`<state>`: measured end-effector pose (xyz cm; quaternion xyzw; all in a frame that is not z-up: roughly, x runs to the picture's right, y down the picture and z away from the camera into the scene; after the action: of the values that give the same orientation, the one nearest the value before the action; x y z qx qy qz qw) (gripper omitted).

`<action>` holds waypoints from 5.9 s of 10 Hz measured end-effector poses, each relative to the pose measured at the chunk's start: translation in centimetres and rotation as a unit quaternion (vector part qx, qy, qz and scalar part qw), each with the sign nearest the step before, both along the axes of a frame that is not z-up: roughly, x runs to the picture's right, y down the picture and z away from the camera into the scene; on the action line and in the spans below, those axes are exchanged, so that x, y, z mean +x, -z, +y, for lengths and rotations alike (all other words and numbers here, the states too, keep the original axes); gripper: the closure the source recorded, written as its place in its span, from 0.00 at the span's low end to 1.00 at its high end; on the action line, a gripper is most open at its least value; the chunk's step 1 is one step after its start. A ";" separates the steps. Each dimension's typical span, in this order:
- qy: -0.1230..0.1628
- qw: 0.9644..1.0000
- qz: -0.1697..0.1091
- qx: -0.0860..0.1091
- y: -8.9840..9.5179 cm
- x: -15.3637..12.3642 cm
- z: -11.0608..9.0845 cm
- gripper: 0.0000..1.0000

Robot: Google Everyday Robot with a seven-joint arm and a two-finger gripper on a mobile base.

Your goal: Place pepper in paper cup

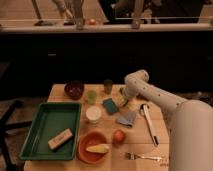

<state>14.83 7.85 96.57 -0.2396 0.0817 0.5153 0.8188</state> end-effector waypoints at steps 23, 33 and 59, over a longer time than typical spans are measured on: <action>0.035 0.999 -0.027 0.016 1.0 -1.2 -1.5 1.00; 0.114 0.989 -0.090 0.032 7.5 -2.7 -4.0 1.00; 0.313 0.894 -0.320 0.035 21.6 -19.5 3.6 1.00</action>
<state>-4.63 11.45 74.98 -0.3244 -0.1318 0.1303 0.9276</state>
